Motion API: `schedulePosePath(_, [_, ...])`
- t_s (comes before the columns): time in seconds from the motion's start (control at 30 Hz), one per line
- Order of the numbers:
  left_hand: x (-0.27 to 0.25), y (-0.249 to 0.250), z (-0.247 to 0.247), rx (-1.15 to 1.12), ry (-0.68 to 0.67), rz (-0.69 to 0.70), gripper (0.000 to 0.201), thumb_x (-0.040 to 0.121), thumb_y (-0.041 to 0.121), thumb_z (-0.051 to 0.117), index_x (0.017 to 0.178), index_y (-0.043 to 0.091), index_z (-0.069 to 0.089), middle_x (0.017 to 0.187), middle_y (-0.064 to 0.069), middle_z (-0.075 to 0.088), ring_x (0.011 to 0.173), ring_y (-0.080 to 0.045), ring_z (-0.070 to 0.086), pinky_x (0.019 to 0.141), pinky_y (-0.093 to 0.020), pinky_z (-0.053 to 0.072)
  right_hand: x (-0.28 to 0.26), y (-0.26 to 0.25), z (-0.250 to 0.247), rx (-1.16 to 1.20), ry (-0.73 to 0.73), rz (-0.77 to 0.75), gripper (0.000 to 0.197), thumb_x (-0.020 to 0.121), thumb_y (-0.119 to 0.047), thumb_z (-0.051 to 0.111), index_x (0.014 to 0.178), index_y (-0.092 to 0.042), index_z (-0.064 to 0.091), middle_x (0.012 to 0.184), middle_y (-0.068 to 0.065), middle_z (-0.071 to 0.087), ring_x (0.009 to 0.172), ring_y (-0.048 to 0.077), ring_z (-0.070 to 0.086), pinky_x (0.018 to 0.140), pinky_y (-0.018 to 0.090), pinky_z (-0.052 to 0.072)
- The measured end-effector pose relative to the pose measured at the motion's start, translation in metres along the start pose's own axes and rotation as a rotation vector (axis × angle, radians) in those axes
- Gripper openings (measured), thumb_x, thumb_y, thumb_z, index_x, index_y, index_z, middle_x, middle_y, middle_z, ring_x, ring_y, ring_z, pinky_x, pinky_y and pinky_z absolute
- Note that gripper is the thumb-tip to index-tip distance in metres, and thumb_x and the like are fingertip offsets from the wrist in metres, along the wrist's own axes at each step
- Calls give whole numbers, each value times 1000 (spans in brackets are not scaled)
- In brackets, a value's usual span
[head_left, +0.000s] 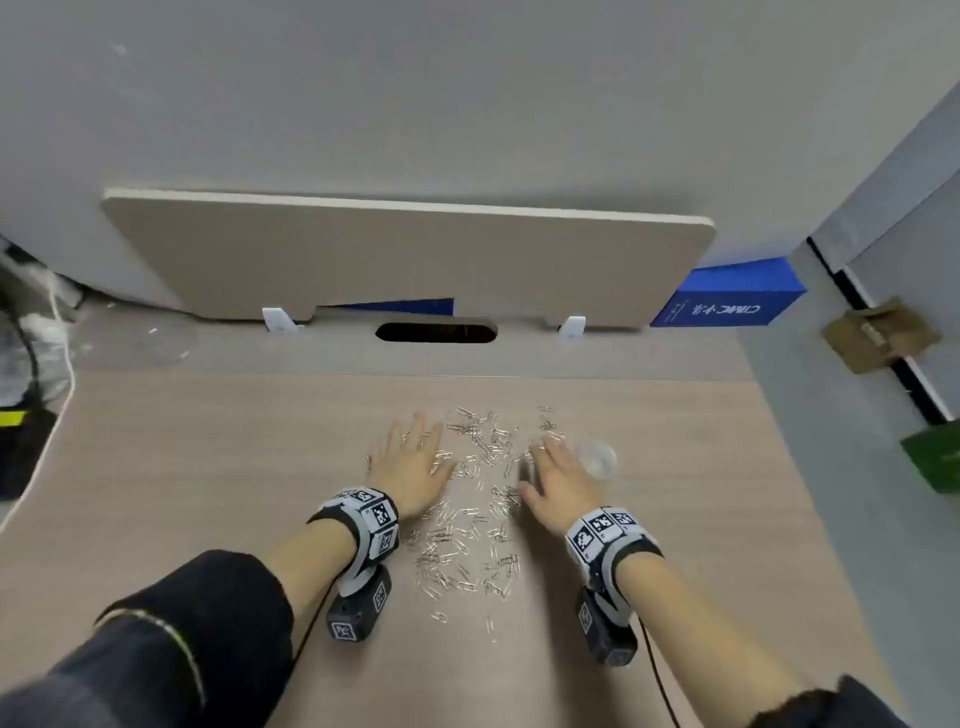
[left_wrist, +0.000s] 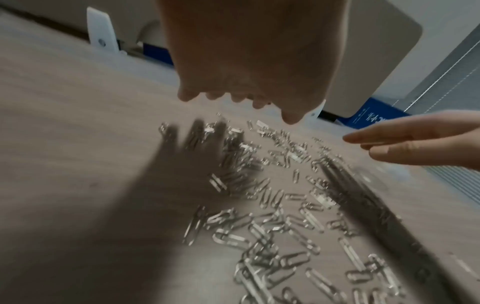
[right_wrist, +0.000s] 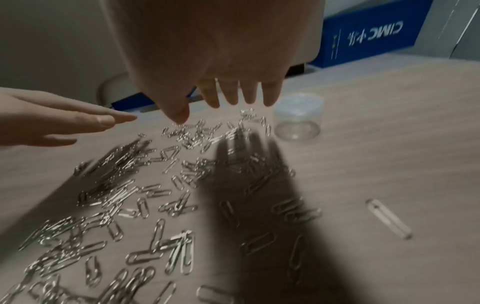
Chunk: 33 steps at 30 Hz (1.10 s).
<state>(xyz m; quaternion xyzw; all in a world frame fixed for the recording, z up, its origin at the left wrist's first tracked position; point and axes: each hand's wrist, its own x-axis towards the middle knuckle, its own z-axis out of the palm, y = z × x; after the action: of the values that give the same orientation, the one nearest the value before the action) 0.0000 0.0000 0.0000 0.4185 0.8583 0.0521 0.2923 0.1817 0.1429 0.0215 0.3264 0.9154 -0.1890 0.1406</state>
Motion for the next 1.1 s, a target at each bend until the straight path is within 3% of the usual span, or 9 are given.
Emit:
schedulePosePath(0.1, [8,-13,17,26,57,-55,71,89,62,25,148,32,-1,159,0,-12,146,-34,-10,116,-59,3,17,-4,16,3,48,40,63,96,-44,39,148,-14,24,159,7,16,144,25,19,115,39,22])
schedulePosePath(0.27, [41,-28,28,32,82,-59,80,85,69,27,148,33,-7,158,-4,-20,145,-33,-14,116,-58,-1,63,1,27,-14,128,94,67,93,-46,40,148,-13,22,159,12,14,144,35,16,115,48,21])
schedulePosePath(0.47, [60,-23,34,68,74,3,82,85,69,24,149,29,-8,157,-4,-22,144,-30,-21,116,-53,-9,92,5,39,-17,36,215,76,93,-58,28,151,-13,10,161,13,1,147,35,5,119,49,14])
schedulePosePath(0.63, [42,-14,57,76,107,160,81,89,66,17,149,19,-12,157,-4,-22,143,-23,-23,117,-45,-12,58,-21,65,-12,54,52,75,96,-56,25,152,-11,3,161,12,-7,149,29,-5,121,43,3])
schedulePosePath(0.77, [29,-16,60,-14,85,233,79,92,61,21,148,19,-15,156,0,-24,143,-17,-24,119,-41,-10,53,-24,70,63,68,-7,72,97,-54,27,153,-15,2,161,7,-7,149,25,-6,121,41,1])
schedulePosePath(0.87, [37,-26,51,-57,160,182,79,92,60,24,148,20,-13,157,0,-19,144,-17,-21,120,-44,-6,80,-17,52,63,125,-26,73,97,-54,29,153,-15,4,161,8,-3,149,25,-3,122,42,4])
schedulePosePath(1.0, [44,-40,46,-60,219,12,81,90,63,22,149,17,-11,158,-1,-15,145,-20,-18,118,-43,-11,113,-25,44,4,11,-25,78,95,-59,28,153,-15,1,161,8,-6,149,26,-3,121,43,5])
schedulePosePath(1.1, [34,-52,54,-38,210,53,83,90,63,24,149,16,-11,158,-2,-17,144,-18,-21,118,-40,-11,104,-38,54,-81,-16,-149,81,93,-63,24,153,-15,-2,161,6,-9,149,24,-5,120,40,-1])
